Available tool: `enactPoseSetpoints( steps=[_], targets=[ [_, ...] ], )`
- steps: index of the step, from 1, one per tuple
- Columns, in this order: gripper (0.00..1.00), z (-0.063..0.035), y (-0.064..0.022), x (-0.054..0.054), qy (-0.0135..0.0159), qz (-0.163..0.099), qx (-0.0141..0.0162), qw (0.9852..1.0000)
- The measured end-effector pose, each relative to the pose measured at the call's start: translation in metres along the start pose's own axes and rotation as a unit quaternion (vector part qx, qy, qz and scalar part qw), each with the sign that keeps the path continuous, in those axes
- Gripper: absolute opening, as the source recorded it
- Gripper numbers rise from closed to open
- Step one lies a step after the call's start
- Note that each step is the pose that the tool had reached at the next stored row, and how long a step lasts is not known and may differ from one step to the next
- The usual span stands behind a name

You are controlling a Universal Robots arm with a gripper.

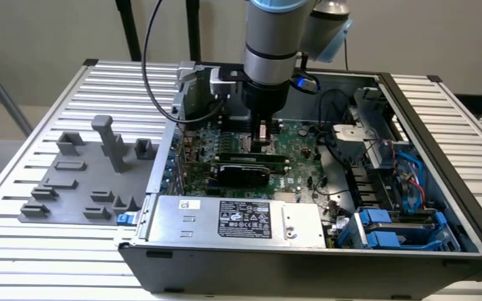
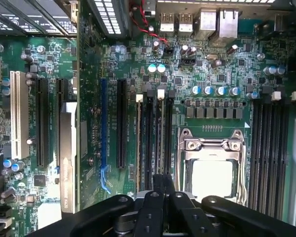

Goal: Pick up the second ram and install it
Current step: 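Press down the second ram until it locks into place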

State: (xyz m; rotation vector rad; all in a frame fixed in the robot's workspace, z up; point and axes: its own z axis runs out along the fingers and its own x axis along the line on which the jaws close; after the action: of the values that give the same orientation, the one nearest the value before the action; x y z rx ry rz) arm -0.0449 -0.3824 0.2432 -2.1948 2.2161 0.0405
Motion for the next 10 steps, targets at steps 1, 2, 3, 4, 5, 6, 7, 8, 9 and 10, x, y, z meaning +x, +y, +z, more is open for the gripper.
enactPoseSetpoints(
  steps=[1, 2, 3, 4, 5, 6, 7, 8, 9, 10],
  targets=[
    [0.00, 0.0000, 0.0000, 0.0000, 0.0000, 0.000, 0.0000, 1.0000],
    [0.00, 0.0000, 0.0000, 0.0000, -0.0001, 0.000, 0.0000, 1.0000],
    [0.00, -0.0001, 0.0001, 0.0000, 0.0001, 0.000, 0.0000, 1.0000],
    [0.00, -0.0001, 0.0001, 0.0000, 0.0001, 0.000, 0.0000, 1.0000],
    [0.00, -0.0001, 0.0001, 0.0000, 0.0001, 0.000, 0.0000, 1.0000],
    [0.00, -0.0001, 0.0001, 0.0000, 0.0001, 0.000, 0.0000, 1.0000],
    [0.00, -0.0001, 0.0002, 0.0000, 0.0001, 0.000, 0.0000, 1.0000],
    [0.00, 0.0001, 0.0001, 0.0000, 0.0001, 0.000, 0.0001, 1.0000],
    [0.00, 0.0003, 0.0001, 0.0001, 0.0002, 0.000, 0.0001, 1.0000],
    [0.00, 0.0007, 0.0001, 0.0000, 0.0001, 0.000, 0.0001, 1.0000]
  ],
)
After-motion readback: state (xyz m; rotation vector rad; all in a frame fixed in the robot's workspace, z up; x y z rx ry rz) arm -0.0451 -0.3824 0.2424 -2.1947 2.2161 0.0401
